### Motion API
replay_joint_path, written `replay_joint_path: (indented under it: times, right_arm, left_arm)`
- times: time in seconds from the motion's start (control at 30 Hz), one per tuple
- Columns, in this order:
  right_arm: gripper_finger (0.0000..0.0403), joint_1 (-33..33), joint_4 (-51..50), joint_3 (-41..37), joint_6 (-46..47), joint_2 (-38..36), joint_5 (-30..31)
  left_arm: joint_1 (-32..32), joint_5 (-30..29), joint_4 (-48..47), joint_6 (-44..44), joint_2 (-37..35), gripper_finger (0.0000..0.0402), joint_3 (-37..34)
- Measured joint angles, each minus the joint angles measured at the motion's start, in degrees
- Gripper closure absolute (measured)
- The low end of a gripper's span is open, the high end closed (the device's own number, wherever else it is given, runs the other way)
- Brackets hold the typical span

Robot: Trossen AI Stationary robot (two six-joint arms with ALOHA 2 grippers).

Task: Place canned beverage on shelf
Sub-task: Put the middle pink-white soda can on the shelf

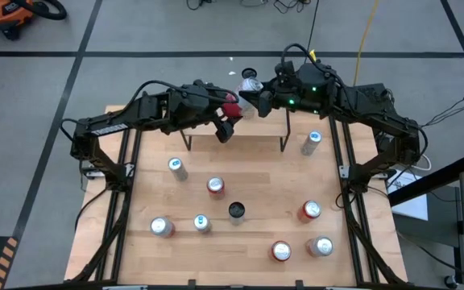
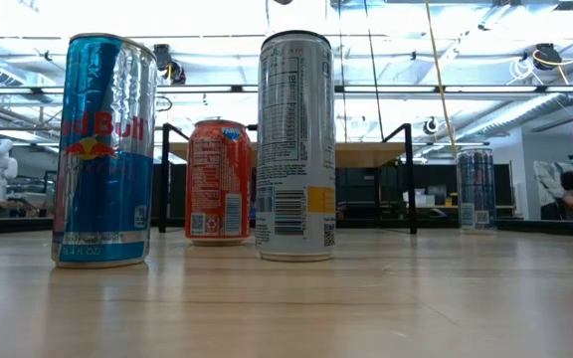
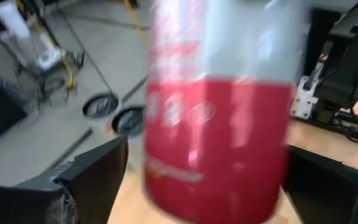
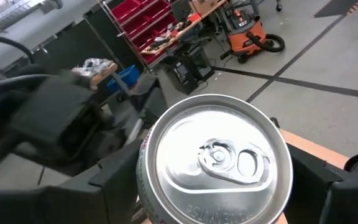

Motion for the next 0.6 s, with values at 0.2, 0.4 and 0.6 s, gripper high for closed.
replay_joint_path:
  times: [0.2,0.4,0.6]
  right_arm:
    - [0.0129,0.00,0.04,-0.02,0.33,0.07,0.40]
    - [0.0129,-0.04,0.17,-0.02,-0.10,0.07,0.36]
    - [0.0129,-0.07,-0.10,0.04,-0.33,0.02,0.44]
  left_arm:
    - [0.38,0.25,-2.22,-1.22,0.00,0.0064,0.00]
    - [0.37,-0.42,-1.96,-0.65,-0.01,0.0084,0.00]
    - [0.36,-1.18,1.15,4.03,-0.02,0.0048,-0.02]
